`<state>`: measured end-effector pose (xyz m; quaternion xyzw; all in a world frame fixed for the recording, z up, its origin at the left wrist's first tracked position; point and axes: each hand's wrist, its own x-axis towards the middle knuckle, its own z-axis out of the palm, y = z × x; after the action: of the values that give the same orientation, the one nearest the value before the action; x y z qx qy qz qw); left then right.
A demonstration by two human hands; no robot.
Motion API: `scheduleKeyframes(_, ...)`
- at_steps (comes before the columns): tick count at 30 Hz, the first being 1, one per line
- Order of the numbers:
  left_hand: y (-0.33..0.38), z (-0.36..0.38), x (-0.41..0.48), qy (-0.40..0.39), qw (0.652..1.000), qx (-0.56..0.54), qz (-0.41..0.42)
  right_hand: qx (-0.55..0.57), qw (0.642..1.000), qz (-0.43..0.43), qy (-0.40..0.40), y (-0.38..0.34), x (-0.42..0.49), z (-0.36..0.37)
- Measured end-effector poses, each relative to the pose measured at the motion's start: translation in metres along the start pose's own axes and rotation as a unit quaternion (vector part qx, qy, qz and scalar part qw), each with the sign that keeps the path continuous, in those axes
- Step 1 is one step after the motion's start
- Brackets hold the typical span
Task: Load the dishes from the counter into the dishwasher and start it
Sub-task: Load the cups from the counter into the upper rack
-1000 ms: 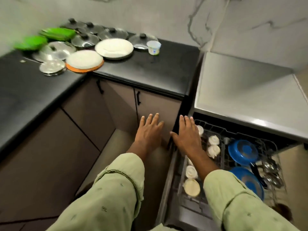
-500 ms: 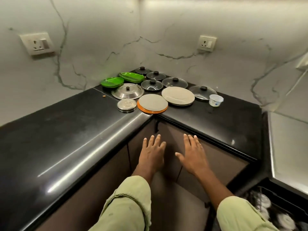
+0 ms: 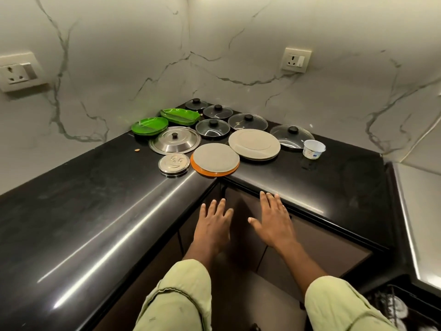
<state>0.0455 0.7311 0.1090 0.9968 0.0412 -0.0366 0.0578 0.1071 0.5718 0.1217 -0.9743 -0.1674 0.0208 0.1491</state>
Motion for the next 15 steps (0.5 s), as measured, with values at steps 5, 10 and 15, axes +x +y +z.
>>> scheduleKeyframes(5, 0.029, 0.003, 0.063, -0.02, 0.999, 0.009, 0.032, -0.003, 1.0, 0.019, 0.001, 0.041, 0.046, -0.003)
scheduleKeyframes(10, 0.064, -0.007, 0.134, -0.036, 0.997, 0.021, 0.059, -0.001, 0.999, 0.043, 0.001, 0.09, 0.101, -0.015)
scheduleKeyframes(15, 0.091, -0.007, 0.197, -0.042, 0.996, 0.022, 0.073, 0.008, 0.998, 0.065, -0.008, 0.132, 0.152, -0.024)
